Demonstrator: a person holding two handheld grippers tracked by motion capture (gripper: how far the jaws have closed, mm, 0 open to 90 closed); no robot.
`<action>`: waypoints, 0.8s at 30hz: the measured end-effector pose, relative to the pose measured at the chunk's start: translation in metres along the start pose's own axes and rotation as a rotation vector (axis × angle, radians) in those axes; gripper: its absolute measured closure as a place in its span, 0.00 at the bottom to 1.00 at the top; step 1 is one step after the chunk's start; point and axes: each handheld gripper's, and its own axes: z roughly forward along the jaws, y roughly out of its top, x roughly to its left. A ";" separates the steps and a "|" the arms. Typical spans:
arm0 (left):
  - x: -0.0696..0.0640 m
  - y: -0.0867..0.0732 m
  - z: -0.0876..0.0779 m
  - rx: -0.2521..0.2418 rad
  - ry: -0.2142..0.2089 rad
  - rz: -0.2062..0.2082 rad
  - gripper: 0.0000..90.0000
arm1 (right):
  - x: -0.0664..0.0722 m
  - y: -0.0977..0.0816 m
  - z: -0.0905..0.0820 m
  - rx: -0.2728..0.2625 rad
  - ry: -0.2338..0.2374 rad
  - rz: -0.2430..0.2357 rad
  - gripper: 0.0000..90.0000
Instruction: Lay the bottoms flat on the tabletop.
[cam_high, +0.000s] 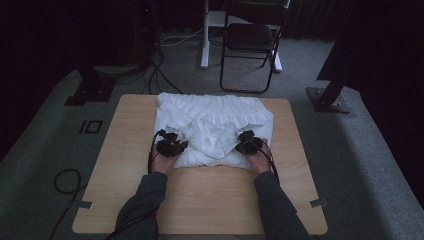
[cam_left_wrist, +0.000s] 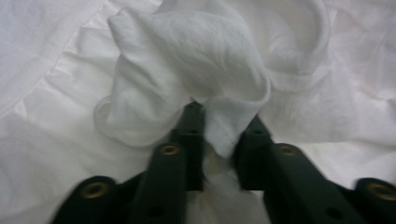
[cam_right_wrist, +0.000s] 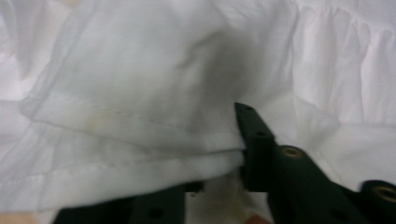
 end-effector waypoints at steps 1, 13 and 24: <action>0.000 -0.002 -0.006 -0.019 -0.012 -0.007 0.92 | -0.001 -0.003 -0.004 -0.008 0.016 0.012 0.90; 0.003 -0.054 -0.061 -0.056 -0.044 0.003 0.94 | 0.010 -0.049 -0.059 -0.034 0.042 -0.040 0.94; 0.002 -0.105 -0.091 0.019 -0.033 -0.001 0.94 | 0.025 -0.097 -0.092 -0.043 0.065 -0.066 0.94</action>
